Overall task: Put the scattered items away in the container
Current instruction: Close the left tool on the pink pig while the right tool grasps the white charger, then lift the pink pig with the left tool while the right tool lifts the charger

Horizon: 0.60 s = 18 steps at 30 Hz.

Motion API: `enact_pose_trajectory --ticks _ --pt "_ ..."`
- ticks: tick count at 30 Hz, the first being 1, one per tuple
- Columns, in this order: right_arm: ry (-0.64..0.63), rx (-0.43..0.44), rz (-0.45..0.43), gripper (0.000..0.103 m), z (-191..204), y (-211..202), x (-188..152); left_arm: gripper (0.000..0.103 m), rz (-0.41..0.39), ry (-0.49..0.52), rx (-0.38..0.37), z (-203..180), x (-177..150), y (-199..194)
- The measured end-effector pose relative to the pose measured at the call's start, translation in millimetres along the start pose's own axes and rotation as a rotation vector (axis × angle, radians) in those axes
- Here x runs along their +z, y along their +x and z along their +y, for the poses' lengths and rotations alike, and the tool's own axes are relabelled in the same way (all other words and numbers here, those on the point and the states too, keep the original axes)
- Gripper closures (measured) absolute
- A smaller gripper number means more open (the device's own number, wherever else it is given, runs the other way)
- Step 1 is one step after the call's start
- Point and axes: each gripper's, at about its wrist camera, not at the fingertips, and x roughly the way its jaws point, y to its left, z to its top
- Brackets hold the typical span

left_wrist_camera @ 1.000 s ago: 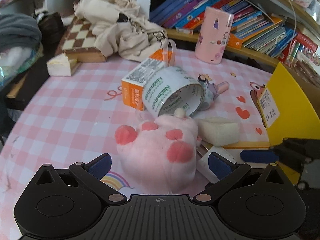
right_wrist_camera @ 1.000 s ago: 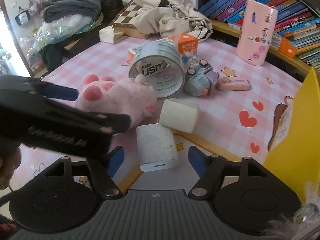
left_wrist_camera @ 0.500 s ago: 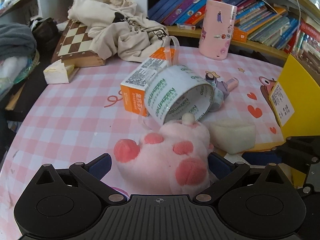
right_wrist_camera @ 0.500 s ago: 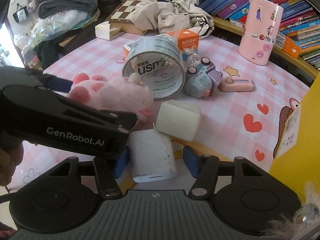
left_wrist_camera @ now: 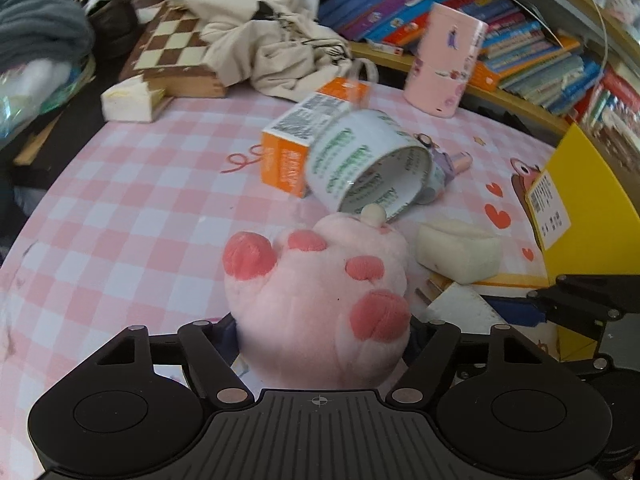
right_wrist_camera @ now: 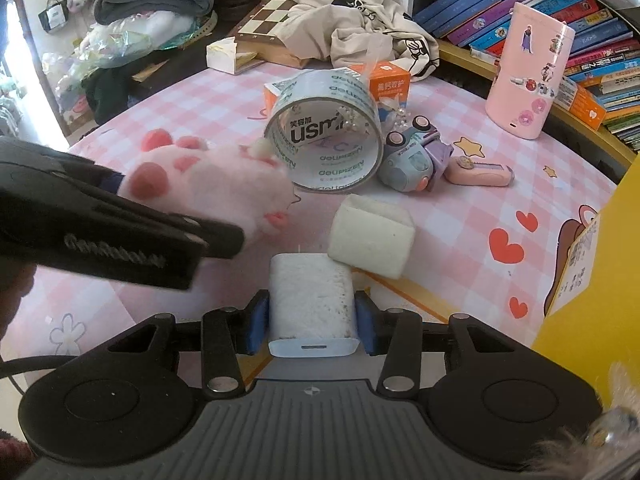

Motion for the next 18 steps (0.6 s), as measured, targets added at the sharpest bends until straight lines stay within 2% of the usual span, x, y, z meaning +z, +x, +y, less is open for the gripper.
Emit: enact_pose_trajectory --ticks 7,18 --pt "0.026 0.016 0.009 0.062 2 -8 -3 0.03 0.04 -0.002 -0.025 5 -10 -11" --pt "0.032 0.005 0.019 0.062 14 -21 -13 0.03 0.045 0.01 -0.03 7 -30 -32"
